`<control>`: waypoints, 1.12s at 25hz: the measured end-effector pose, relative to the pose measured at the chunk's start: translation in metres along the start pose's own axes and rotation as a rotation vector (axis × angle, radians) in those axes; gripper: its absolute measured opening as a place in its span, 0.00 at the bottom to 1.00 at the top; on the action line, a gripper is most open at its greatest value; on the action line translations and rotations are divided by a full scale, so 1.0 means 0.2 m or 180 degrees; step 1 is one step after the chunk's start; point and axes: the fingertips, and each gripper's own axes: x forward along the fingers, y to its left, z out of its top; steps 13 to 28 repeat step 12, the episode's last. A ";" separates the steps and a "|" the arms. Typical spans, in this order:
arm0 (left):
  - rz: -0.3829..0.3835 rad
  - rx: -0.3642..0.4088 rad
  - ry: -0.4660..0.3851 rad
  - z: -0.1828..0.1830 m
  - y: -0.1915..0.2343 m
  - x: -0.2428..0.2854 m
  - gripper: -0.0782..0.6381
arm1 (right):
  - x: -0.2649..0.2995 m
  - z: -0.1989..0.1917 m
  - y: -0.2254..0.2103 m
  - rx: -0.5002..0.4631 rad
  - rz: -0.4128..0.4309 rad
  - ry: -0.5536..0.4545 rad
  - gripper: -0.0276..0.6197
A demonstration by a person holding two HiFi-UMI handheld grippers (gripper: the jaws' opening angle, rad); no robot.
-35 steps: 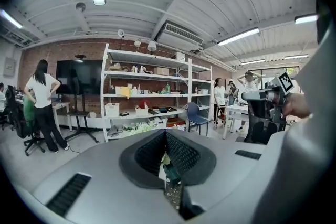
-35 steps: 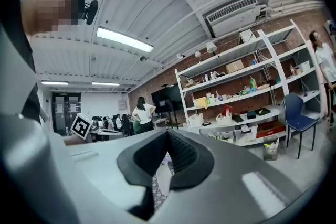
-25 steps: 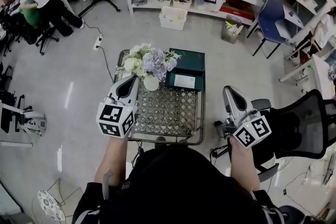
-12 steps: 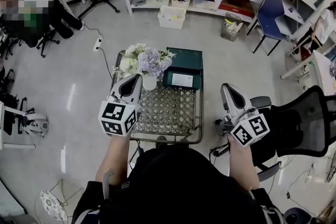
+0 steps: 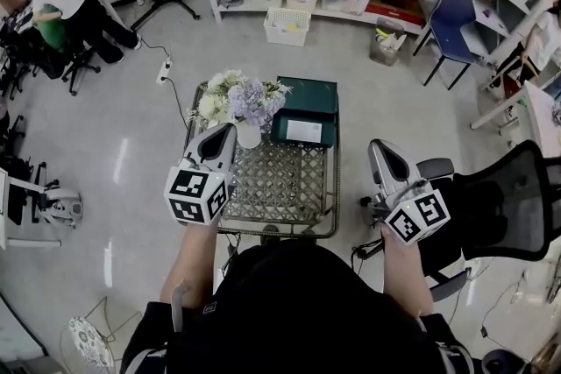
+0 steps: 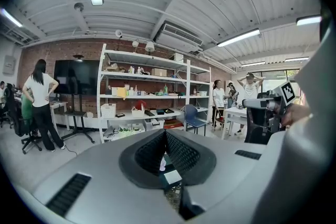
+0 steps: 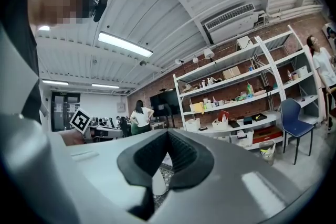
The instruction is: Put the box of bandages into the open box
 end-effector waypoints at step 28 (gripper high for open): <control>0.0011 -0.0034 0.0011 -0.01 0.01 0.01 0.12 | 0.01 -0.02 -0.01 0.0052 0.0056 0.0012 0.05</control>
